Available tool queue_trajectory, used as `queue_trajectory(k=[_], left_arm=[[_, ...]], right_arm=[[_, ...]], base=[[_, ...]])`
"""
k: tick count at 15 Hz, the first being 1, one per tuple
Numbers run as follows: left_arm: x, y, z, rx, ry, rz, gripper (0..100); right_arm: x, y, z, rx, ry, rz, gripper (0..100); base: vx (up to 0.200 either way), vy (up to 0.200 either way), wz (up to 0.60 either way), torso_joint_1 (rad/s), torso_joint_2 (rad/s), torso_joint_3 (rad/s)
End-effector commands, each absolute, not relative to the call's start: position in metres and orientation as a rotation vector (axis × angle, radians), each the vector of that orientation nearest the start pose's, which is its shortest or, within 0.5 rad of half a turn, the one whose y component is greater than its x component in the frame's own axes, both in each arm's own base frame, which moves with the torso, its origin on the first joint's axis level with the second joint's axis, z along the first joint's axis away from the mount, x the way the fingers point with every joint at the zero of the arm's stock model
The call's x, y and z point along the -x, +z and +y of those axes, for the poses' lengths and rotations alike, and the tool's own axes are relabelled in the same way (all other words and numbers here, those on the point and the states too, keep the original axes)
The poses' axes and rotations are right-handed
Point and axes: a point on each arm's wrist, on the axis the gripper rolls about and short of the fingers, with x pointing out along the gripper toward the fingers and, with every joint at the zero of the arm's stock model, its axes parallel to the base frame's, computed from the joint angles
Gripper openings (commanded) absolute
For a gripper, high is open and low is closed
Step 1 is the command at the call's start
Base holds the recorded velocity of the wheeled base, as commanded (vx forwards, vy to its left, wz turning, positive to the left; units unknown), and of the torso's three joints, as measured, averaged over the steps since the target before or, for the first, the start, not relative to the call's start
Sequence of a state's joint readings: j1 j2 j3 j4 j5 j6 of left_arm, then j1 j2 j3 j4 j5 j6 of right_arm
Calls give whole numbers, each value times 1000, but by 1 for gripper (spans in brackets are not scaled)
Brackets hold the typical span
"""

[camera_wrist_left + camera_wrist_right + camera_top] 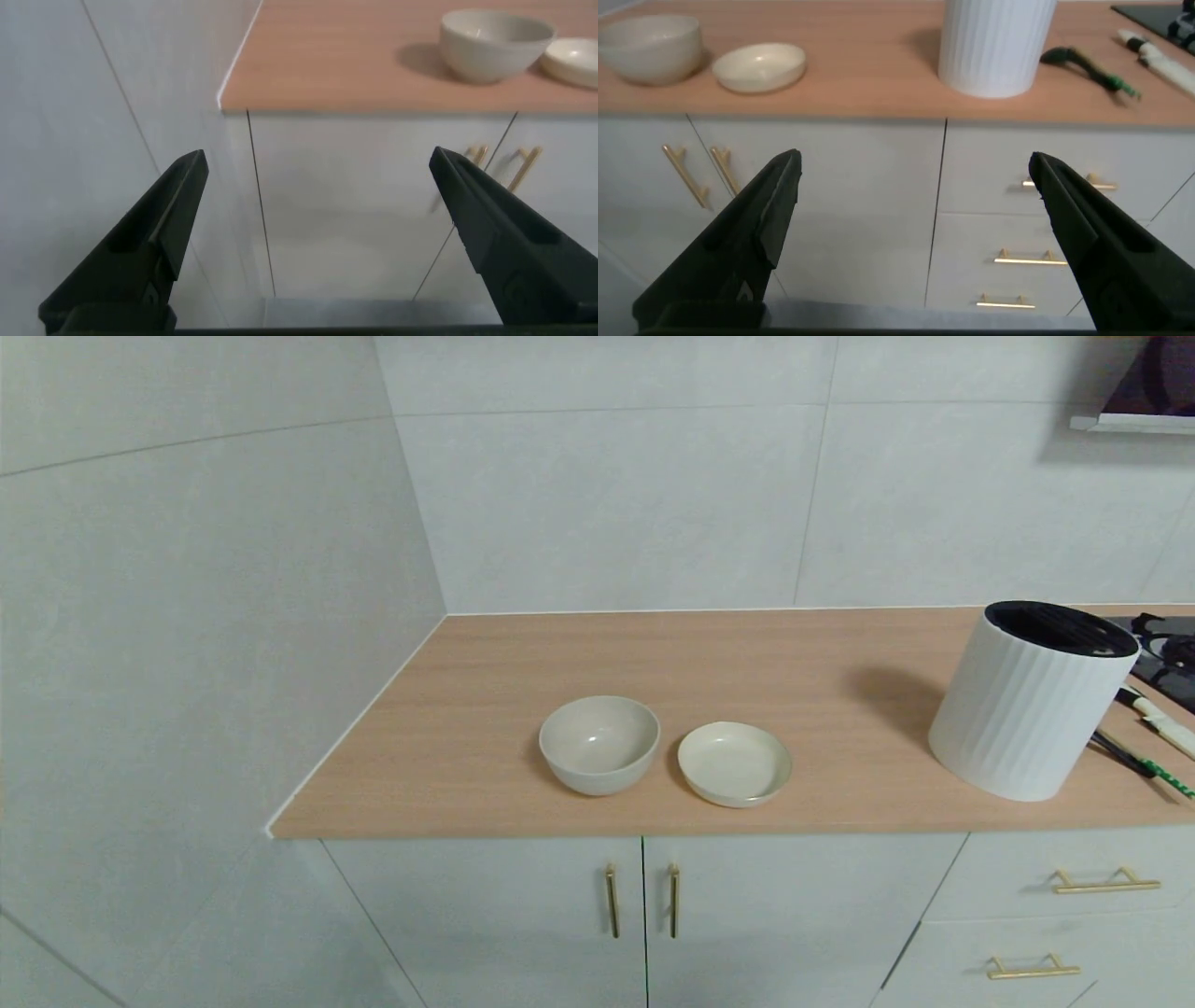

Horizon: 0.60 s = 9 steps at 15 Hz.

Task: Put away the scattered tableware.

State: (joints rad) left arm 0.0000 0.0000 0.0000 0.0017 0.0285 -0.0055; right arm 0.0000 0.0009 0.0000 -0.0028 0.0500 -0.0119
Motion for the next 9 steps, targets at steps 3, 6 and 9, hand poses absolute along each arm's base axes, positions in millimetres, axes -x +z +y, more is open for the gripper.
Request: queue_trajectory(k=[3, 6, 9], left_arm=[[23, 75, 1, 6, 29, 1, 100], [23, 75, 1, 6, 29, 1, 100], [23, 75, 1, 6, 29, 1, 100]], right_arm=[[23, 76, 1, 12, 51, -2, 100], [23, 76, 1, 12, 51, -2, 100], [23, 76, 1, 12, 51, -2, 100]], base=[[0, 0, 0, -243, 549, 300], [0, 0, 0, -232, 528, 297], [0, 0, 0, -217, 507, 295]])
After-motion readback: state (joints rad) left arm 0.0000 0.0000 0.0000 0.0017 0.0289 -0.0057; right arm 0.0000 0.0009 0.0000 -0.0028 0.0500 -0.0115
